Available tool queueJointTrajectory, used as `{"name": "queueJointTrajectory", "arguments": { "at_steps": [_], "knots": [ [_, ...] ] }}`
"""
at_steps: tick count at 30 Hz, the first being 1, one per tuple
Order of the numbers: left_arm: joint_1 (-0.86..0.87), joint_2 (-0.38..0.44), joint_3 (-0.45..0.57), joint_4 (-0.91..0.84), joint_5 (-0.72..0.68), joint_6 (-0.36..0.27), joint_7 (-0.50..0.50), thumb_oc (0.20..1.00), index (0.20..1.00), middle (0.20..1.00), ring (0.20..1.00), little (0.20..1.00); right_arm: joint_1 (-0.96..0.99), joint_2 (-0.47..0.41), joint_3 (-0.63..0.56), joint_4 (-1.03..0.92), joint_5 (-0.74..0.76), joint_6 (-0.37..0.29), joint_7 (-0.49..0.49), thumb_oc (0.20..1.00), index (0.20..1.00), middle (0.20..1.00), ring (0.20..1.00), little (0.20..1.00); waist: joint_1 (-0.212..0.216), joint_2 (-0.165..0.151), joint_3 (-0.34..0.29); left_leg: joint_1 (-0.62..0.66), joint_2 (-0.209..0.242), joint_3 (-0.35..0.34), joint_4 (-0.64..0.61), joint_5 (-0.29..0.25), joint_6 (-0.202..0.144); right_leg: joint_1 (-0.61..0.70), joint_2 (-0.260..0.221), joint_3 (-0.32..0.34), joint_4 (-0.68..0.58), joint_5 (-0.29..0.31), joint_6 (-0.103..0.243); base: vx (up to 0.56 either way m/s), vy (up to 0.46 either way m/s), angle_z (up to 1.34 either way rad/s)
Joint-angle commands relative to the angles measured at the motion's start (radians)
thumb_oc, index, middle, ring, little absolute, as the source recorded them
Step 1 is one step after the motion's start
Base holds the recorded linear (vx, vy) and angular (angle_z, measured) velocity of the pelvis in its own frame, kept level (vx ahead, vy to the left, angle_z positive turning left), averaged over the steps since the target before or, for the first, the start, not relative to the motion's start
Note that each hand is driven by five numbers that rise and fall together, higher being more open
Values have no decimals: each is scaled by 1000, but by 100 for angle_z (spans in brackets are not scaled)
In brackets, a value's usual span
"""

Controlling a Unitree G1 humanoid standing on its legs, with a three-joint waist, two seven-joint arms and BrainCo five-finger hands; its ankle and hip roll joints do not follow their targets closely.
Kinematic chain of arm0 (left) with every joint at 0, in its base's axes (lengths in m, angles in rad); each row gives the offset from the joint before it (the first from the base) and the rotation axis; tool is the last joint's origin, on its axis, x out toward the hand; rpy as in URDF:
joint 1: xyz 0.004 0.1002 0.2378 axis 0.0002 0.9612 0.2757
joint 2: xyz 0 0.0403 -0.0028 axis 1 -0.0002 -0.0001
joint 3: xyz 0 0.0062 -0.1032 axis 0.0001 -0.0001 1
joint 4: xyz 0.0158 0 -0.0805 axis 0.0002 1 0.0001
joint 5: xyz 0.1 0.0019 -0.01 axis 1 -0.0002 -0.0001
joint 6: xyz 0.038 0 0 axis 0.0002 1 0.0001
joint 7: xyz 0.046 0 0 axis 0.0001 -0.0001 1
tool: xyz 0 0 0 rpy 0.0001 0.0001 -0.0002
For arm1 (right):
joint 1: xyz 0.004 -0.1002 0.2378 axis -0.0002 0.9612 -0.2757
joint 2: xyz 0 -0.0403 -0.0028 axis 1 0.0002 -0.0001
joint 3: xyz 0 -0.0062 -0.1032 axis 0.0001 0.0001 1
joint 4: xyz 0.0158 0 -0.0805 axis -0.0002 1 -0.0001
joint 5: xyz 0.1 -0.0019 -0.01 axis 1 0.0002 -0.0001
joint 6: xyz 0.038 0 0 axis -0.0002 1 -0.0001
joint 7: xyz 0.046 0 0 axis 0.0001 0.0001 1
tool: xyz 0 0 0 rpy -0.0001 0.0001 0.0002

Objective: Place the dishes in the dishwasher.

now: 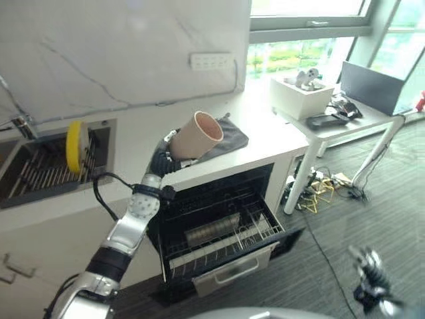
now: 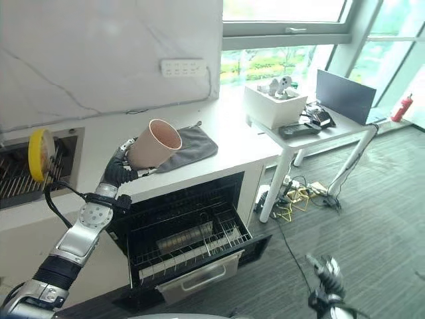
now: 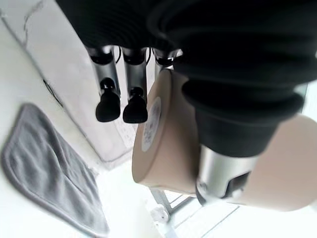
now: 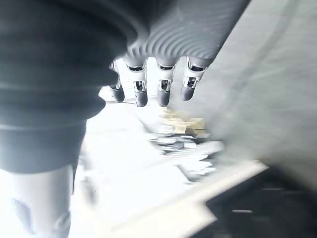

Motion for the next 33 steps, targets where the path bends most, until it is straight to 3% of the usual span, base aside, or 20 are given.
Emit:
{"name": "queueJointTrajectory", "arguments": {
  "at_steps": [1, 3, 4, 8, 12, 19, 22, 27, 33],
  "knots": [
    [-80, 9, 55, 31, -79, -41, 81, 200, 200, 200, 200, 200, -94, -8, -29, -105, -85, -72, -83, 1000, 1000, 1000, 1000, 1000, -21, 3, 36, 19, -16, -58, 6, -50, 47, 15, -38, 36, 24, -11, 33, -41, 81, -15],
    [-82, -25, 44, 77, -118, -58, 116, 200, 200, 200, 200, 200, -119, -31, 7, -295, -163, -75, -56, 1000, 1000, 1000, 1000, 1000, -36, 15, 34, 25, -20, -42, 6, -55, 52, 9, -37, 58, 29, -15, 34, -19, 143, -40],
    [-78, -63, 32, 92, -155, -69, 124, 200, 200, 200, 200, 200, -189, -48, 95, -460, -148, -60, 105, 1000, 1000, 1000, 1000, 1000, -30, 27, 30, 27, -27, -33, 6, -60, 56, 10, -36, 73, 25, -17, 34, -5, 144, -58],
    [-59, -106, -13, 45, -150, -83, 122, 200, 200, 200, 200, 200, -282, -72, 260, -553, -69, -16, 228, 1000, 1000, 1000, 1000, 1000, 14, 26, 28, 24, -29, -47, 6, -59, 55, 19, -37, 56, 22, -24, 32, -10, 31, -13],
    [-57, -107, -57, -23, -128, -97, 95, 200, 200, 200, 200, 200, -367, -91, 366, -563, 2, -18, 240, 1000, 1000, 1000, 1000, 1000, 73, 20, 25, 16, -28, -77, 6, -54, 50, 36, -42, 15, 15, -27, 32, 5, -23, 23],
    [-97, -79, -85, -142, -120, -105, 71, 200, 200, 200, 200, 200, -535, -90, 449, -531, 90, 59, 183, 1000, 1000, 1000, 1000, 1000, 159, 3, 11, -7, -28, -140, 6, -42, 41, 60, -48, -56, 8, -32, 28, 0, -32, 32],
    [-110, -70, -76, -169, -112, -109, 63, 200, 200, 200, 200, 200, -585, -89, 451, -514, 98, 76, 164, 1000, 1000, 1000, 1000, 1000, 179, -2, 3, -14, -28, -156, 6, -39, 38, 65, -49, -74, 8, -34, 27, 5, -22, 31],
    [-138, -55, -84, -205, -105, -71, 20, 200, 200, 200, 200, 200, -696, -83, 475, -505, 113, 188, 184, 1000, 1000, 1000, 1000, 1000, 211, -9, -8, -28, -30, -189, 6, -30, 32, 71, -51, -101, 8, -36, 25, -8, -11, 18],
    [-163, -53, -116, -203, -94, -53, -13, 200, 200, 200, 200, 200, -778, -77, 505, -474, 100, 220, 159, 1000, 1000, 1000, 1000, 1000, 226, -11, -15, -34, -28, -202, 6, -25, 28, 72, -52, -112, 8, -35, 25, 3, -1, 10]
  ]
}}
